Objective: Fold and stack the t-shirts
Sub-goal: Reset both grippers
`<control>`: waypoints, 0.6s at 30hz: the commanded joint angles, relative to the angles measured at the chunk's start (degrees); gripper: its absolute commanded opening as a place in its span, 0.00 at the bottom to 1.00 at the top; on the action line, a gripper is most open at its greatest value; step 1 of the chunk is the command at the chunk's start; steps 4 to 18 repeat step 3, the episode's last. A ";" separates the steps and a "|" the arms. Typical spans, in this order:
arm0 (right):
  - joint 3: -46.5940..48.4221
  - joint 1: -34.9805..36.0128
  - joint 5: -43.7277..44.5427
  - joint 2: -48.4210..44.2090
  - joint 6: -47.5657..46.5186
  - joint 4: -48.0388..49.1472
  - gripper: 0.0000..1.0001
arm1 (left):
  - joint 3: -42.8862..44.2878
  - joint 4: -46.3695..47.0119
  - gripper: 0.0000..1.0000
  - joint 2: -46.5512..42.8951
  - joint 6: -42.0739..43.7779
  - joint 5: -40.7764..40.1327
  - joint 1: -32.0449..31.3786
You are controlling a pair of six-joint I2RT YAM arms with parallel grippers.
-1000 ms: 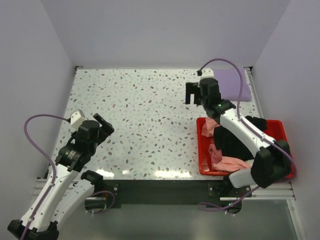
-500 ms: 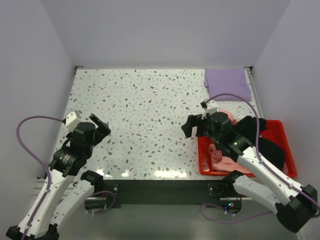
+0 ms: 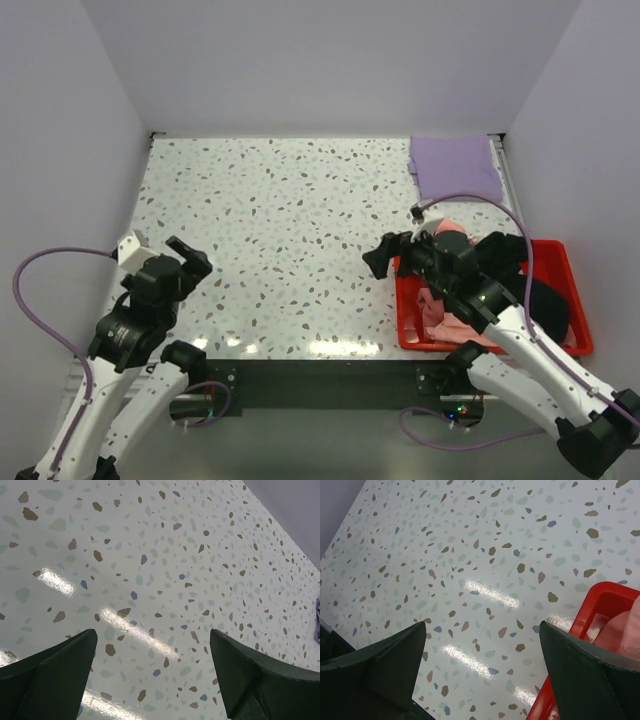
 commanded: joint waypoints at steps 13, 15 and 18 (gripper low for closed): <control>0.34 0.08 -0.53 1.82 0.35 1.43 0.99 | -0.30 0.67 1.00 -0.18 -0.72 -1.67 0.27; 0.34 0.08 -0.53 1.82 0.35 1.43 0.99 | -0.30 0.67 1.00 -0.18 -0.72 -1.67 0.27; 0.34 0.08 -0.53 1.82 0.35 1.43 0.99 | -0.30 0.67 1.00 -0.18 -0.72 -1.67 0.27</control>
